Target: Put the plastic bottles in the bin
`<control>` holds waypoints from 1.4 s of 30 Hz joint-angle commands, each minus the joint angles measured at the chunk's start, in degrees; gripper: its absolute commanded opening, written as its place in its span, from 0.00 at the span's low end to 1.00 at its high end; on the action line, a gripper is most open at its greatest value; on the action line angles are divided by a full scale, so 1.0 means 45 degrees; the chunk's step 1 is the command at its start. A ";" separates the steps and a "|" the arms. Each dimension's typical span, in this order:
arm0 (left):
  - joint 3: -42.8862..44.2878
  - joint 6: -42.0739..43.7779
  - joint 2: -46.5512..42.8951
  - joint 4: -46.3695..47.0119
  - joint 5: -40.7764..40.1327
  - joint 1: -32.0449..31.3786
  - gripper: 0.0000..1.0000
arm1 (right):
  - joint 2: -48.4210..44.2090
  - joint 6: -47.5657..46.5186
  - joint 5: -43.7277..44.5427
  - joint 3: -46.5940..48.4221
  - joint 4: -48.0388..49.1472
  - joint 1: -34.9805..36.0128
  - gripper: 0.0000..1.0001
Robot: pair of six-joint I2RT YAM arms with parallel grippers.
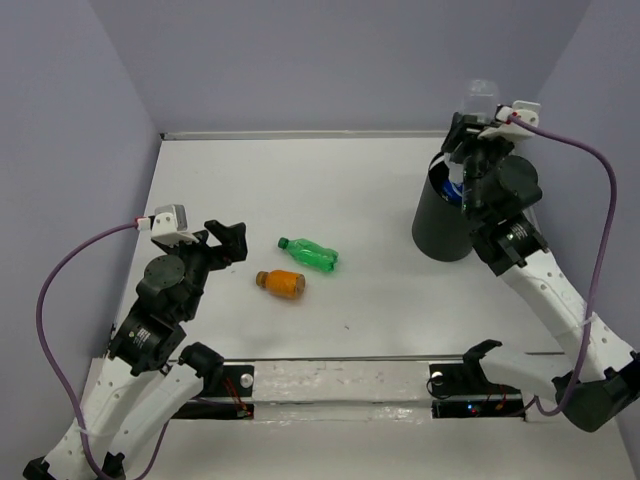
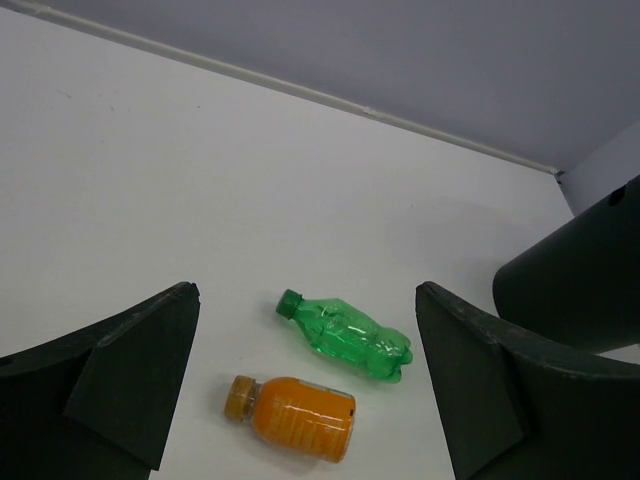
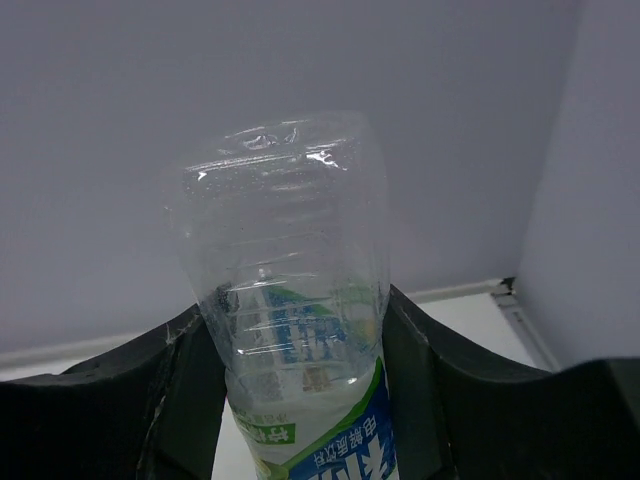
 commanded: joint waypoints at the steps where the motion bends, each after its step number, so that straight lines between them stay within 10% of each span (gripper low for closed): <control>1: -0.0102 0.0239 -0.0142 0.0560 0.0143 0.0127 0.99 | 0.0945 -0.0049 0.1288 0.0030 0.3789 -0.2278 0.30; 11: -0.0102 0.0240 -0.0142 0.0599 0.0222 0.0127 0.99 | 0.1652 0.3368 0.0154 -0.1726 0.3439 -0.4274 0.34; 19: -0.0102 0.0279 -0.0142 0.0638 0.0299 0.0127 0.99 | 0.0228 0.4290 0.0914 -0.2568 0.2169 -0.4274 0.87; 25: -0.0102 0.0260 -0.0025 0.0657 0.0319 0.0146 0.99 | -0.0477 0.3566 0.0195 -0.1145 0.0512 -0.4274 0.89; 28: -0.0102 0.0259 -0.0025 0.0638 0.0280 0.0146 0.99 | 0.0184 0.3487 -0.4005 0.0338 -0.1343 -0.4274 0.85; 35: -0.0083 0.0220 -0.0025 0.0560 -0.0110 0.0205 0.99 | 0.4244 0.0991 -0.7969 0.2723 -0.5131 0.0638 0.90; 42: -0.0083 0.0103 0.0053 0.0521 -0.0286 0.0205 0.99 | 0.8699 -0.0496 -0.8907 0.4558 -0.6503 0.2033 0.95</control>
